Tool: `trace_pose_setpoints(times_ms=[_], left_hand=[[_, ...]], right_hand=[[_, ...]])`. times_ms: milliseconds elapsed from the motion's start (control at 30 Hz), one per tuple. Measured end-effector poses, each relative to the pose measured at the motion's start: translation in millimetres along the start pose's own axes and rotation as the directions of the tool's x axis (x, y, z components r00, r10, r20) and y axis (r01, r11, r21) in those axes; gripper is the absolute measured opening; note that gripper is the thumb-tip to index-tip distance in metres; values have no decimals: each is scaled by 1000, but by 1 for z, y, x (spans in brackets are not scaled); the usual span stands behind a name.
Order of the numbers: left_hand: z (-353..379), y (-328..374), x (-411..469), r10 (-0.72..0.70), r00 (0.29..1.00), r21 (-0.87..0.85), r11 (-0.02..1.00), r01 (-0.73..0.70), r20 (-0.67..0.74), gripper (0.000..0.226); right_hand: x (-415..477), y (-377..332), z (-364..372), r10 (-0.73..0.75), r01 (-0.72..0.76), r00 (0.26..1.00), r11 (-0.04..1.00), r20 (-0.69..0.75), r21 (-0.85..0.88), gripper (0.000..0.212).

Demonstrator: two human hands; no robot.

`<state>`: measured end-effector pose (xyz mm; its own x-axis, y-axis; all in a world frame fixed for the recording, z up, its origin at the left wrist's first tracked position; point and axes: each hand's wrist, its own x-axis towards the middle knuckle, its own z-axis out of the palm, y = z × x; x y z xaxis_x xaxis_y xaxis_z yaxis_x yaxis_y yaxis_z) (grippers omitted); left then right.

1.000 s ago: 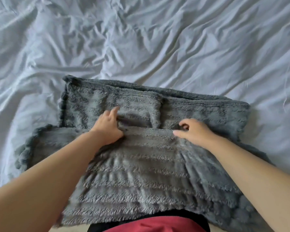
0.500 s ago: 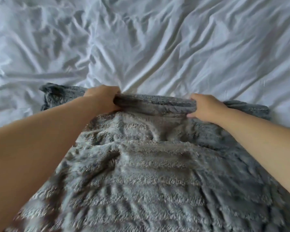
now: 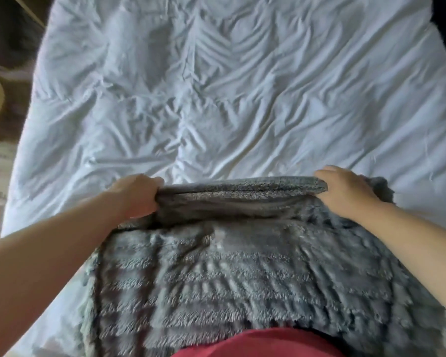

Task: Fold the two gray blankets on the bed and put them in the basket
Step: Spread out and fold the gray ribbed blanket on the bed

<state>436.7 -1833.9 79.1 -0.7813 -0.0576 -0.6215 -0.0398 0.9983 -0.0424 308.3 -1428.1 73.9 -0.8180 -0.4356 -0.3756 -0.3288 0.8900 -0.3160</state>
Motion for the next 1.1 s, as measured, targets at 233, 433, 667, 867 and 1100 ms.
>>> trace_pose_setpoints(times_ms=[233, 433, 667, 867, 1100], left_hand=[[53, 36, -148, -90, 987, -53, 995, 83, -134, 45], [117, 48, -196, -406, 913, -179, 896, 407, 47, 70], [126, 27, -190, -437, 887, -391, 797, 459, 150, 72], [137, 2, -181, -457, 875, -514, 719, 468, 158, 35], [141, -25, -173, -525, 851, -732, 571, 372, 22, 29]], right_hand=[[-127, -45, 21, 54, -21, 965, 991, 255, -131, 43], [-141, -118, 52, 190, 97, 866, 843, 462, -529, 40], [-128, -211, 91, -133, 265, 861, 941, 491, -210, 62], [-142, -226, 128, -23, 260, 837, 896, 546, -361, 70], [-150, -222, 130, 35, 178, 846, 922, 533, -343, 73]])
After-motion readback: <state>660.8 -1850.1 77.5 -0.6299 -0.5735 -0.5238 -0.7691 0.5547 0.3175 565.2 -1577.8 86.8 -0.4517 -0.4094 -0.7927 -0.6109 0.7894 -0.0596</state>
